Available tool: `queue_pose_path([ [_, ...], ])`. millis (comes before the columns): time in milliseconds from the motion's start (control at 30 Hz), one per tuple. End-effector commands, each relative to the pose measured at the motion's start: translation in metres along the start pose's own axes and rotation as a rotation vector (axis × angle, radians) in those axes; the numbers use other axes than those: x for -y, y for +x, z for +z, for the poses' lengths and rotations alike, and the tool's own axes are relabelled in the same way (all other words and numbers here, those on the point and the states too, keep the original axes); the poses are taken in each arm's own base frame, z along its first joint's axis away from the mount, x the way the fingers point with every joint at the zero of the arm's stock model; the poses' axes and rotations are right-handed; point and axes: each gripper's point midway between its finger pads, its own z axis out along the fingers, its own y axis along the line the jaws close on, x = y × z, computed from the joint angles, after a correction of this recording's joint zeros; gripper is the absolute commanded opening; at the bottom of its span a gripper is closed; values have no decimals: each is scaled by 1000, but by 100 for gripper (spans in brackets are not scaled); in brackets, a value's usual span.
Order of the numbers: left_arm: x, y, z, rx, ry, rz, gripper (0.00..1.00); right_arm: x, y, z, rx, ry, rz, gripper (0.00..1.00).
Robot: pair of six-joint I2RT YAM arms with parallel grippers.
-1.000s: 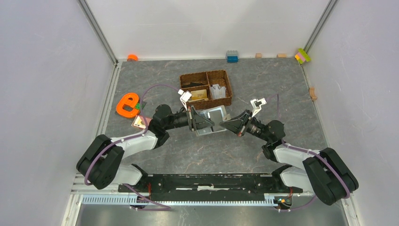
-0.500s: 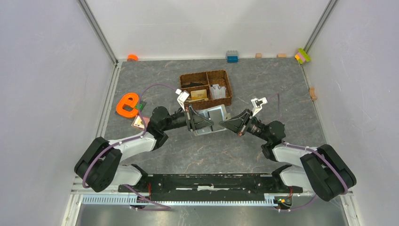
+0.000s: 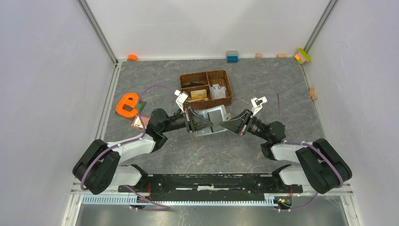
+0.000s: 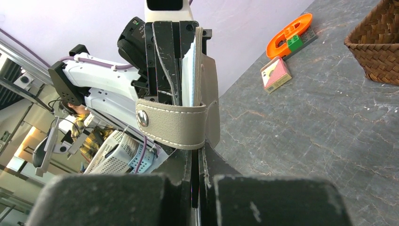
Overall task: Take the credit cards out of the card holder
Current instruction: Remove the credit card from the card holder.
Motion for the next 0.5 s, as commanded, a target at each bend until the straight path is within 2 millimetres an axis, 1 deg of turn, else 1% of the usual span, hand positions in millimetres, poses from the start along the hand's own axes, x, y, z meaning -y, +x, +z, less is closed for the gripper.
queue_pose_path([
  [0, 23, -17, -3, 60, 60, 69, 2, 1, -13, -7, 63, 1, -25, 1],
  [167, 21, -18, -4, 65, 37, 76, 2, 0, -16, -11, 82, 0, -17, 4],
  [467, 16, -18, -3, 62, 13, 73, 2, -2, -19, -13, 92, -8, -19, 4],
])
